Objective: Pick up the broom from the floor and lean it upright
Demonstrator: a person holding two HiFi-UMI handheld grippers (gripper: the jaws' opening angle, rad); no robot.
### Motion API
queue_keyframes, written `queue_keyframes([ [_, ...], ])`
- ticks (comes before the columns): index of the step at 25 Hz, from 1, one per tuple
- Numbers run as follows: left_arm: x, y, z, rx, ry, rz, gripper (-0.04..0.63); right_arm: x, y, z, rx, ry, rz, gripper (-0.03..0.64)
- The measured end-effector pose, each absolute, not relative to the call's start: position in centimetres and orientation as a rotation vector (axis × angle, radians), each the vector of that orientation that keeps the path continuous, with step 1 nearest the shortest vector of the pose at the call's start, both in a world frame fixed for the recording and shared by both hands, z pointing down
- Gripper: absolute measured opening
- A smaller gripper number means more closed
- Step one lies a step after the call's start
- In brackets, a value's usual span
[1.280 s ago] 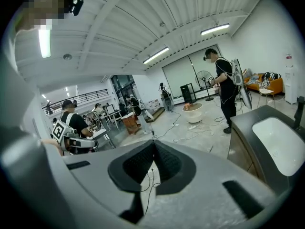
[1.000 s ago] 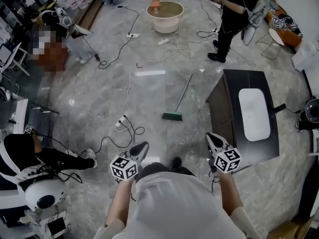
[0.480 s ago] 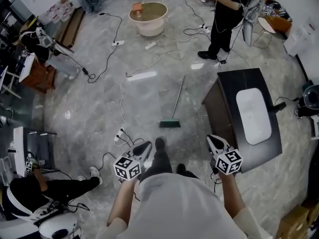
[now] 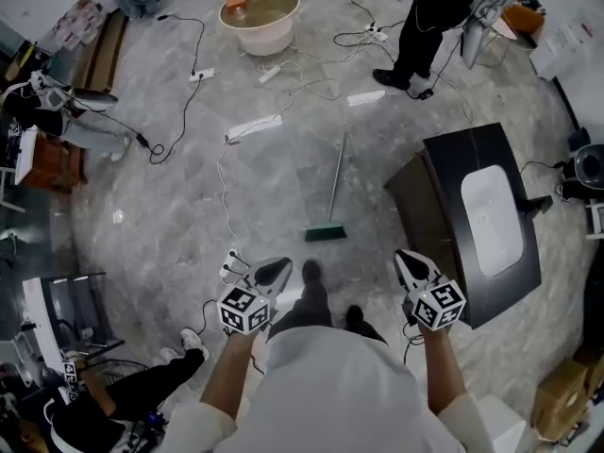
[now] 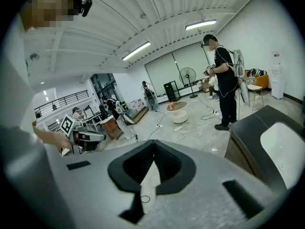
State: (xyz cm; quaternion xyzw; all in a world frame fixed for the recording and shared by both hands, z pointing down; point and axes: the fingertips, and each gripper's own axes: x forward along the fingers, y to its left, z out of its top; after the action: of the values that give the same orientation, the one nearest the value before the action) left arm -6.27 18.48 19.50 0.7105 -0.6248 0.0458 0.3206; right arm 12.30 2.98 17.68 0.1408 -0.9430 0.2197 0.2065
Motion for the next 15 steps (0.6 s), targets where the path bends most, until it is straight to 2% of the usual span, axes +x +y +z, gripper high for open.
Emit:
queue_keyframes([
  [8,-12.9,13.3,23.3,1.917,-1.517,0.133,0.017,6.2,0.2,20.8,0.442,-2.546,0.592,0.002],
  [15,-13.6,8.7,28.9,1.920,-1.408,0.147,0.017,4.5,-2.1,25.8,0.476,-2.473,0.658,0.002],
])
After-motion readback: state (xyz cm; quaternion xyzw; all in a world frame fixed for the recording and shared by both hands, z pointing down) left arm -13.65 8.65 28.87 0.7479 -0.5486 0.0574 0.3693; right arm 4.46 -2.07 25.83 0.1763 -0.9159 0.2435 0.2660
